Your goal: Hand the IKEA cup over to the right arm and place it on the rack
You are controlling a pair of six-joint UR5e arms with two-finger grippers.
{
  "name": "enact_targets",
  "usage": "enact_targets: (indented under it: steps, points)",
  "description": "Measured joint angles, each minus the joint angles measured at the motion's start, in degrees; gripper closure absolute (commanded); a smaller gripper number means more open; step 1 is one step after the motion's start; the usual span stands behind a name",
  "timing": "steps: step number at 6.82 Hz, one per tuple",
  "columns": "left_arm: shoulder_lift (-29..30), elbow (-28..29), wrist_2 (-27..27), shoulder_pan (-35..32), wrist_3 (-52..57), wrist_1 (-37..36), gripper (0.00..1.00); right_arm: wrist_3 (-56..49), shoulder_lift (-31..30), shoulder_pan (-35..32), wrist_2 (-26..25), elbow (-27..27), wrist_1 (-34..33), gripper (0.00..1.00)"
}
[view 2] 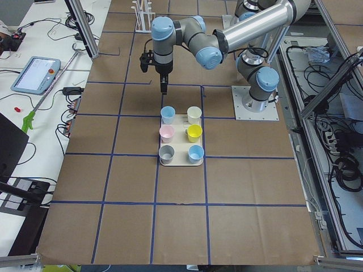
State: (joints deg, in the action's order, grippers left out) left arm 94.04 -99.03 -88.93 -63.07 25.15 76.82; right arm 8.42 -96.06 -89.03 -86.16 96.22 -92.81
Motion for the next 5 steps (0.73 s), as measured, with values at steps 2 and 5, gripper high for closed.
enact_targets:
  steps: [2, 5]
  points:
    - [2.79, -3.73, -0.04, -0.53, -3.63, -5.49, 0.0, -0.04, -0.08, 0.0, -0.01, 0.57, 0.0, 0.0]
    - [5.55, -9.89, -0.43, -1.55, -4.25, -14.51, 0.0, -0.21, 0.05, 0.07, 0.0, 1.82, -0.19, 0.0]
